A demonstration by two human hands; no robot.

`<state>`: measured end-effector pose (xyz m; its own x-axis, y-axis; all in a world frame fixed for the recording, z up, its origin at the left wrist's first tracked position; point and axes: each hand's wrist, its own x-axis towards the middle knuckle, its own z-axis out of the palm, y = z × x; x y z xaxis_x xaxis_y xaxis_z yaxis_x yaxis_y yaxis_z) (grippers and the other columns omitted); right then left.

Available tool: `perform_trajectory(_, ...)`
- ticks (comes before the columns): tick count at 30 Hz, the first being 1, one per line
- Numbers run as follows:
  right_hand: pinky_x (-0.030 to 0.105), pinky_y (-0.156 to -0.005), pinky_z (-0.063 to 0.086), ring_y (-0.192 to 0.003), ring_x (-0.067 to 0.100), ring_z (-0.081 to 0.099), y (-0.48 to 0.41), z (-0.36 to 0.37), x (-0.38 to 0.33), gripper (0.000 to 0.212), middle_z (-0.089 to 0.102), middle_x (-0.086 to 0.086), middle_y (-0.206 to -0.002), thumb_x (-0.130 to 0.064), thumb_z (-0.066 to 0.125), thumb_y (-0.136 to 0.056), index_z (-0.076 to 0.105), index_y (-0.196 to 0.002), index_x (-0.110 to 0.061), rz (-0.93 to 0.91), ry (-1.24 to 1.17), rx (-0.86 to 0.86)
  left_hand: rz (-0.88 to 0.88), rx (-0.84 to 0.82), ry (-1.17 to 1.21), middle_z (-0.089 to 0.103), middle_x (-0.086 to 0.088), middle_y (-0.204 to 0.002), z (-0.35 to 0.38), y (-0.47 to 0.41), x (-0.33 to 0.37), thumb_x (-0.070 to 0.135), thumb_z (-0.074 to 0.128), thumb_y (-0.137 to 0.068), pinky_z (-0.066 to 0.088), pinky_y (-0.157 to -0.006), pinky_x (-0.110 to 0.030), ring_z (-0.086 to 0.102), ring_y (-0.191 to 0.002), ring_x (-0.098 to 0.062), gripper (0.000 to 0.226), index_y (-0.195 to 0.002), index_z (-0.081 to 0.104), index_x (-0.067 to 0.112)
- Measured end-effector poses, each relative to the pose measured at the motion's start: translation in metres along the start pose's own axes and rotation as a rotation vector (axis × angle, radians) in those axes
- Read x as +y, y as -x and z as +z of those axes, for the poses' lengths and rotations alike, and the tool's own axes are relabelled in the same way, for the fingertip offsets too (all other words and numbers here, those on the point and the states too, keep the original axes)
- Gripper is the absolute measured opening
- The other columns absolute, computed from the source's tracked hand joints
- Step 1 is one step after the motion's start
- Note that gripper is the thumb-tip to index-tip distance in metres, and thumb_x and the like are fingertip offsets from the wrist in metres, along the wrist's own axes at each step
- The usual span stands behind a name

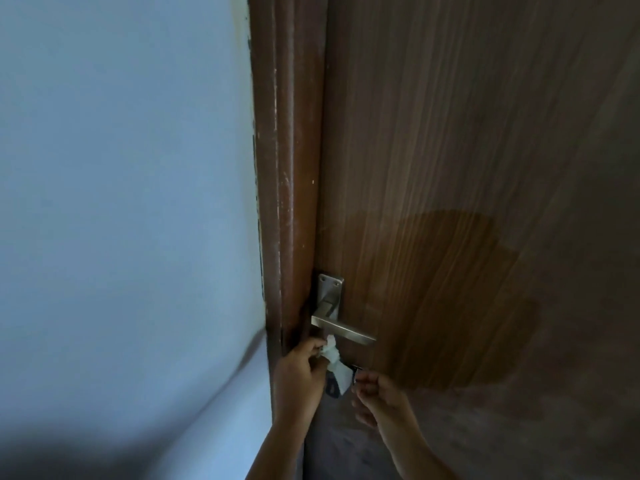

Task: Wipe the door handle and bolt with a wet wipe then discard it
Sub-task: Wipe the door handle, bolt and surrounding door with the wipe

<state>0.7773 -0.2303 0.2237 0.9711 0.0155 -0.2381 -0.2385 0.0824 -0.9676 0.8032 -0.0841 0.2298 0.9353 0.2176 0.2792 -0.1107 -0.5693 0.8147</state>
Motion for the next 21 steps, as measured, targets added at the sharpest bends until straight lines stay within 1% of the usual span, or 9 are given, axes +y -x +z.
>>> perform_trajectory(3, 0.029, -0.072, 0.054, -0.082, 0.021, 0.069, 0.001, 0.021, -0.012, 0.018, 0.072, 0.008, -0.093, -0.013, 0.055, -0.093, 0.059, -0.109, -0.02, -0.024, -0.094, -0.081, -0.01, 0.018, 0.076, 0.072, 0.014, -0.101, -0.004, 0.01, 0.01, 0.03, 0.069, -0.084, 0.056, -0.083, -0.024, 0.066, -0.091, -0.003, 0.025, -0.108, 0.067, 0.027)
perform_trajectory(5, 0.032, -0.081, 0.056, -0.096, 0.02, 0.069, 0.002, 0.032, -0.018, 0.02, 0.072, 0.005, -0.104, -0.019, 0.053, -0.094, 0.059, -0.113, -0.023, -0.083, -0.127, -0.118, -0.01, 0.031, 0.102, 0.071, 0.014, -0.101, -0.005, 0.014, 0.013, 0.029, 0.068, -0.084, 0.056, -0.081, -0.022, 0.066, -0.091, -0.003, 0.028, -0.112, 0.066, 0.026)
perform_trajectory(8, 0.037, -0.086, 0.055, -0.095, 0.018, 0.07, -0.003, 0.038, -0.019, 0.017, 0.074, 0.004, -0.1, -0.016, 0.056, -0.092, 0.064, -0.107, -0.019, -0.111, -0.103, -0.012, -0.023, -0.127, 0.155, 0.071, 0.011, -0.104, -0.013, 0.016, 0.011, 0.022, 0.066, -0.087, 0.055, -0.083, -0.018, 0.066, -0.093, -0.001, 0.028, -0.116, 0.066, 0.023)
perform_trajectory(10, 0.035, -0.081, 0.057, -0.087, 0.017, 0.071, -0.009, 0.036, -0.015, 0.01, 0.074, 0.004, -0.09, -0.017, 0.062, -0.089, 0.068, -0.096, -0.02, -0.111, 0.015, 0.094, -0.003, -0.235, 0.132, 0.071, 0.019, -0.096, -0.02, 0.018, 0.006, 0.016, 0.067, -0.086, 0.052, -0.081, -0.011, 0.065, -0.088, 0.004, 0.024, -0.107, 0.07, 0.028)
perform_trajectory(13, 0.013, -0.064, 0.052, -0.072, 0.004, 0.067, -0.019, 0.028, -0.009, 0.002, 0.072, -0.005, -0.078, -0.026, 0.068, -0.084, 0.069, -0.086, -0.025, -0.314, 0.427, 0.212, -0.074, -0.242, 0.148, 0.067, 0.028, -0.078, -0.03, 0.027, -0.006, 0.012, 0.072, -0.08, 0.046, -0.071, -0.004, 0.065, -0.081, 0.008, 0.033, -0.081, 0.067, 0.044)
perform_trajectory(15, 0.007, -0.062, 0.048, -0.072, -0.004, 0.063, -0.03, 0.022, -0.007, 0.009, 0.07, -0.012, -0.083, -0.022, 0.066, -0.086, 0.07, -0.094, -0.024, -0.53, 0.723, 0.246, -0.174, -0.224, 0.171, 0.067, 0.026, -0.084, -0.036, 0.032, -0.013, 0.015, 0.071, -0.08, 0.045, -0.073, -0.007, 0.063, -0.084, 0.007, 0.026, -0.083, 0.067, 0.041)
perform_trajectory(18, 0.023, -0.057, 0.054, -0.075, 0.008, 0.069, -0.051, 0.015, -0.014, 0.014, 0.071, -0.008, -0.093, -0.019, 0.069, -0.077, 0.073, -0.09, -0.025, -0.945, 1.418, 0.137, -0.275, -0.266, 0.202, 0.071, 0.015, -0.093, -0.044, 0.037, -0.023, 0.016, 0.069, -0.08, 0.052, -0.083, -0.02, 0.064, -0.09, 0.002, 0.021, -0.091, 0.069, 0.034)
perform_trajectory(19, 0.026, -0.058, 0.055, -0.077, 0.01, 0.069, -0.059, 0.015, -0.017, 0.015, 0.071, -0.008, -0.095, -0.022, 0.076, -0.069, 0.074, -0.084, -0.024, -1.097, 1.635, 0.084, -0.273, -0.285, 0.193, 0.071, 0.013, -0.094, -0.046, 0.038, -0.026, 0.017, 0.069, -0.081, 0.052, -0.084, -0.021, 0.064, -0.09, 0.001, 0.02, -0.091, 0.069, 0.035)
perform_trajectory(21, 0.027, -0.066, 0.056, -0.084, 0.009, 0.069, -0.071, 0.02, -0.029, 0.024, 0.072, -0.008, -0.095, -0.023, 0.084, -0.057, 0.076, -0.08, -0.023, -1.212, 2.05, 0.032, -0.262, -0.325, 0.178, 0.071, 0.013, -0.094, -0.048, 0.04, -0.03, 0.019, 0.067, -0.083, 0.051, -0.078, -0.014, 0.064, -0.088, 0.003, 0.019, -0.093, 0.068, 0.035)
